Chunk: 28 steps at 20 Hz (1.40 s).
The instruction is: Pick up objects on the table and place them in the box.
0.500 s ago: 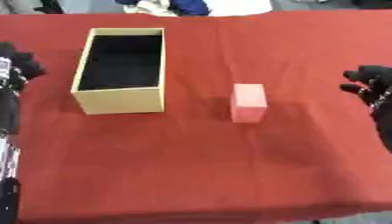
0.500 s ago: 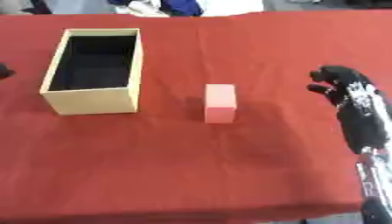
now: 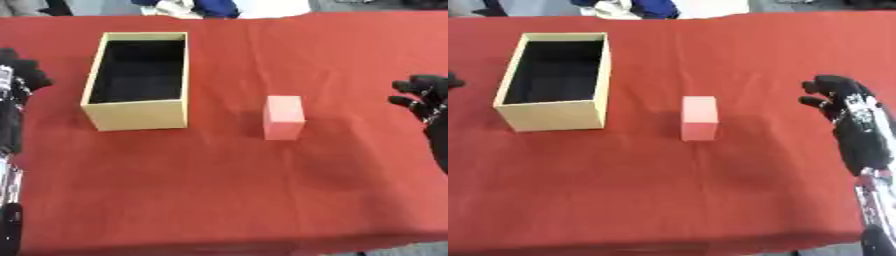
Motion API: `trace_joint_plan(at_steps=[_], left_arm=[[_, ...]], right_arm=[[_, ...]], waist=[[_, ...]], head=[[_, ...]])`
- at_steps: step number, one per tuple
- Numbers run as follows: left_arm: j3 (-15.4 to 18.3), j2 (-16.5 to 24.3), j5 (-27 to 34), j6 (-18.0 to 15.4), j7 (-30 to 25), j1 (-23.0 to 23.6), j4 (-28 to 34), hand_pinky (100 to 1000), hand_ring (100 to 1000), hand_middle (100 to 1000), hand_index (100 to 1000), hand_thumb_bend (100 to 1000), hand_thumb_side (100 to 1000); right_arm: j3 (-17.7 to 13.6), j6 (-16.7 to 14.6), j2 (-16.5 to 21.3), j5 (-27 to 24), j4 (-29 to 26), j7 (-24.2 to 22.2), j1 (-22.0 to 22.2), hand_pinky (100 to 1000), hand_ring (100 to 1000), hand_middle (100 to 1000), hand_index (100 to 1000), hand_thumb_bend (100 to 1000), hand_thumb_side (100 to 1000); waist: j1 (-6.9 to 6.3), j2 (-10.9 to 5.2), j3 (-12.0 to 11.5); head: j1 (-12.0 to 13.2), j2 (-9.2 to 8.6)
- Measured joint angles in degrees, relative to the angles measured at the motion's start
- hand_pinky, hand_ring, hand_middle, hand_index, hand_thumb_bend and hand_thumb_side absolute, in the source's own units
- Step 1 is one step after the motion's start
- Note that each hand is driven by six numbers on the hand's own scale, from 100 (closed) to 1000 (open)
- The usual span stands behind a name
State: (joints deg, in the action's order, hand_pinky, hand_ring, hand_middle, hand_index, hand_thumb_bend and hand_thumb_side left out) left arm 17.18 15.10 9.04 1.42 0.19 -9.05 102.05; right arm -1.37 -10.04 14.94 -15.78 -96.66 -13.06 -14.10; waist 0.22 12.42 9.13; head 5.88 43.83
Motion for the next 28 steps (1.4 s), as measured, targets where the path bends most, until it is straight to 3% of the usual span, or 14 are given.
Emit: trace_joint_plan(at_steps=[8, 18, 19, 23, 28], left_arm=[[0.0, 0.0, 0.0, 0.1, -0.1, 0.0, 0.0, 830, 582, 515, 644, 299, 721], [0.0, 0.0, 0.0, 0.1, -0.6, 0.0, 0.0, 832, 582, 516, 644, 301, 720], [0.0, 0.0, 0.0, 0.2, -0.6, 0.0, 0.0, 833, 582, 516, 644, 302, 719], [-0.2, 0.0, 0.0, 0.3, -0.8, 0.0, 0.0, 835, 582, 516, 644, 303, 720], [-0.4, 0.0, 0.0, 0.2, -1.1, 0.0, 0.0, 836, 582, 516, 644, 303, 719]], right_arm=[[0.0, -0.4, 1.0, 0.0, 0.0, -0.4, -0.6, 774, 836, 612, 748, 100, 691], [2.9, -4.9, 10.6, 0.0, 0.1, -5.0, -4.6, 781, 850, 638, 783, 100, 673], [3.2, -5.2, 10.9, 0.0, 0.1, -5.4, -4.7, 799, 877, 694, 832, 100, 644], [6.6, -7.8, 14.6, 1.8, -0.3, -7.8, -9.3, 825, 913, 745, 872, 100, 546], [10.9, -12.5, 21.6, 4.4, -0.2, -12.5, -14.7, 859, 968, 807, 917, 100, 458]], waist=[[0.00, 0.00, 0.0], [0.51, -0.04, -0.6], [0.61, -0.08, -0.7], [1.49, -0.27, -1.0], [1.15, -0.38, -1.5]], head=[[-0.1, 0.00], [-0.4, 0.00], [-0.4, 0.00], [-0.4, 0.00], [-0.5, 0.00]])
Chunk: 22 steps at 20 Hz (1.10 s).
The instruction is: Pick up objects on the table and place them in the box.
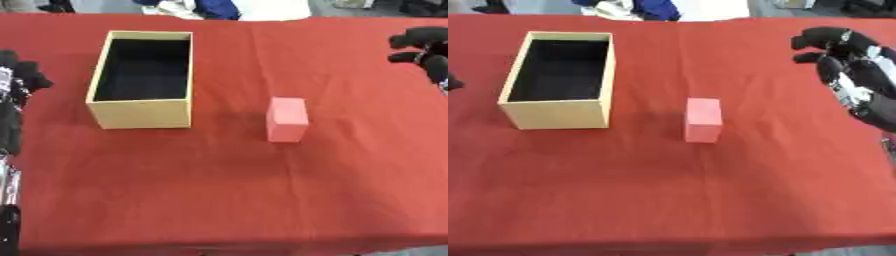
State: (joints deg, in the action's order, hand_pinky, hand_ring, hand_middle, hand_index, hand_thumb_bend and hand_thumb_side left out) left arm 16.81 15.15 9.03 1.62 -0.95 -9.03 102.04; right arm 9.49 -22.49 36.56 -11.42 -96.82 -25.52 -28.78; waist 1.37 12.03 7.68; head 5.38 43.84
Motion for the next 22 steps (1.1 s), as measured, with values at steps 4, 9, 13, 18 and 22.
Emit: trace_joint_plan(at_steps=[4, 9, 13, 18, 22], left_arm=[[-0.2, 0.0, 0.0, 0.0, -0.3, 0.0, 0.0, 837, 582, 516, 644, 303, 719], [-0.4, 0.0, 0.0, 0.0, -0.5, 0.0, 0.0, 837, 582, 516, 644, 304, 718], [-0.4, 0.0, 0.0, 0.0, -0.8, 0.0, 0.0, 838, 582, 516, 645, 306, 720], [-0.7, 0.0, -0.1, 0.0, -1.1, 0.0, -0.2, 839, 582, 516, 645, 305, 720], [-0.7, 0.0, -0.2, 0.1, -1.3, 0.0, -0.3, 839, 582, 516, 645, 306, 719]], right_arm=[[2.0, -4.0, 3.1, 1.4, 1.1, -4.0, -3.4, 869, 979, 828, 935, 178, 431], [4.2, -7.9, 3.7, 2.9, 4.5, -8.6, -7.0, 873, 982, 841, 943, 220, 479], [6.4, -8.0, 3.6, 4.3, 7.2, -10.2, -10.0, 876, 984, 848, 946, 233, 517], [9.5, -7.3, 1.9, 7.1, 10.7, -11.0, -13.5, 878, 983, 864, 953, 267, 601], [11.2, -7.2, -0.3, 10.4, 13.6, -11.1, -15.3, 878, 982, 868, 955, 260, 632]], waist=[[0.10, -0.04, -0.3], [0.21, -0.07, -0.4], [0.50, -0.08, -0.6], [0.59, -0.19, -0.9], [0.59, -0.32, -1.2]], head=[[-0.1, 0.00], [-0.3, 0.00], [-0.4, 0.00], [-0.5, 0.00], [-0.6, 0.00]])
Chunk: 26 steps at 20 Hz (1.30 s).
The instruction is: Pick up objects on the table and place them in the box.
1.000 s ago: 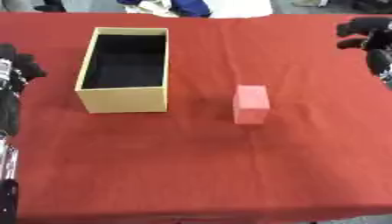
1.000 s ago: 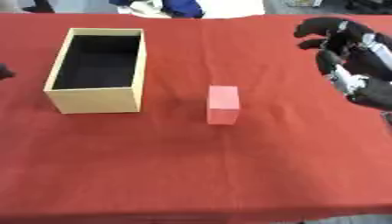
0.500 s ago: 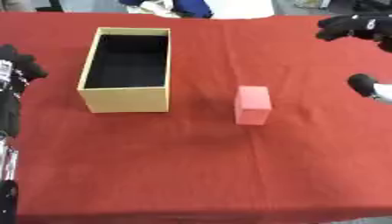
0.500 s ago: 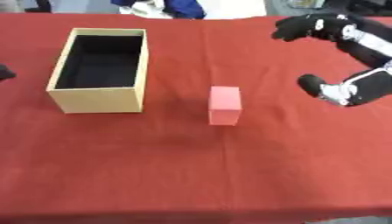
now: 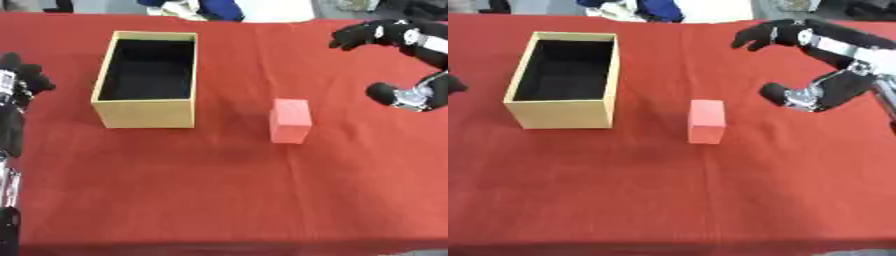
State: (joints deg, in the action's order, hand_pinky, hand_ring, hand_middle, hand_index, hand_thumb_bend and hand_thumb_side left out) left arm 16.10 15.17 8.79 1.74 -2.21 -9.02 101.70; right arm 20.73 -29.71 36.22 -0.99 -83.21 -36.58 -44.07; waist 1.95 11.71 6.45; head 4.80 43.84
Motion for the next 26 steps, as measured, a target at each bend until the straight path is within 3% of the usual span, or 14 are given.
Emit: trace_joint_plan(at_steps=[6, 14, 16, 26], left_arm=[[0.0, 0.0, -0.2, -0.1, -0.3, 0.0, 0.0, 840, 584, 516, 645, 307, 721], [0.0, 0.0, -0.3, 0.1, -0.5, 0.0, 0.0, 841, 586, 517, 645, 308, 721], [0.0, 0.0, -0.3, 0.1, -0.5, 0.0, 0.0, 841, 586, 517, 645, 308, 721], [0.0, 0.0, -0.3, 0.1, -0.5, 0.1, 0.0, 842, 586, 517, 646, 309, 720]], right_arm=[[0.8, -0.8, -3.9, 5.0, 5.8, 0.8, -0.8, 878, 983, 866, 955, 217, 673], [0.8, -2.5, -7.7, 11.5, 12.3, 2.5, -0.8, 871, 976, 864, 957, 233, 714], [0.8, -3.1, -8.2, 13.2, 13.3, 3.1, -0.8, 867, 972, 865, 957, 267, 698], [0.8, -6.4, -9.1, 20.9, 15.3, 6.4, -0.2, 861, 968, 868, 960, 263, 756]], waist=[[0.01, -0.04, -0.5], [-0.04, -0.04, -0.6], [-0.04, -0.04, -0.7], [-0.10, -0.12, -0.6]], head=[[-0.2, 0.00], [-0.2, 0.00], [-0.2, 0.00], [-0.2, 0.00]])
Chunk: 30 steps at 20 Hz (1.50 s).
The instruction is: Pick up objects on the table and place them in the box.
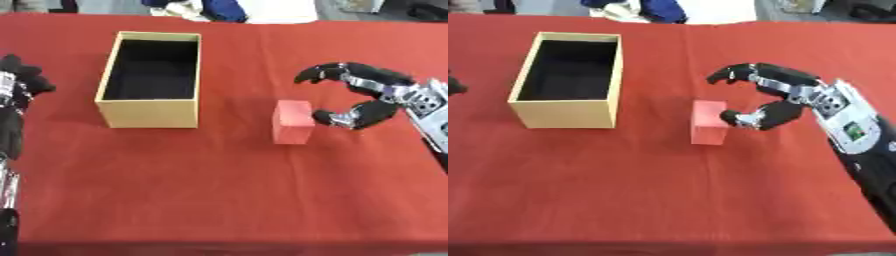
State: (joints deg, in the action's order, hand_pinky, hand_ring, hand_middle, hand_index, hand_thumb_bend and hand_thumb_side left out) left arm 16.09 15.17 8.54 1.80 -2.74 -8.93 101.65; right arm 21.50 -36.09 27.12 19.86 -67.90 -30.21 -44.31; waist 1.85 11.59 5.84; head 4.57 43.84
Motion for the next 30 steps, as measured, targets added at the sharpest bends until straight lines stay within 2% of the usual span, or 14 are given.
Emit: trace_joint_plan(at_steps=[5, 16, 26, 30], left_arm=[[0.0, 0.0, 0.0, -0.1, -0.1, 0.0, 0.0, 842, 587, 518, 646, 308, 720], [0.0, 0.0, 0.0, -0.2, -0.2, 0.1, -0.2, 842, 588, 518, 647, 309, 718], [0.0, 0.0, 0.0, -0.2, -0.3, 0.1, -0.3, 842, 589, 519, 647, 311, 717], [0.0, 0.0, 0.1, -0.3, -0.4, 0.1, -0.3, 842, 589, 519, 647, 310, 717]], right_arm=[[0.0, -1.0, -0.1, 1.8, 0.3, 1.0, 0.2, 859, 967, 869, 961, 261, 766], [0.0, -2.3, -1.2, 6.6, 1.2, 2.3, 1.0, 852, 963, 873, 962, 317, 774], [-0.1, -3.7, -2.4, 10.5, 2.5, 3.7, 1.5, 837, 943, 858, 959, 318, 767], [-0.4, -4.5, -2.9, 11.5, 2.8, 4.5, 1.5, 818, 913, 804, 949, 340, 731]], waist=[[-0.08, -0.01, 0.0], [-0.30, -0.01, 0.1], [-0.41, -0.04, 0.1], [-0.46, -0.12, 0.1]], head=[[0.0, 0.00], [0.0, 0.00], [-0.2, 0.00], [-0.2, 0.00]])
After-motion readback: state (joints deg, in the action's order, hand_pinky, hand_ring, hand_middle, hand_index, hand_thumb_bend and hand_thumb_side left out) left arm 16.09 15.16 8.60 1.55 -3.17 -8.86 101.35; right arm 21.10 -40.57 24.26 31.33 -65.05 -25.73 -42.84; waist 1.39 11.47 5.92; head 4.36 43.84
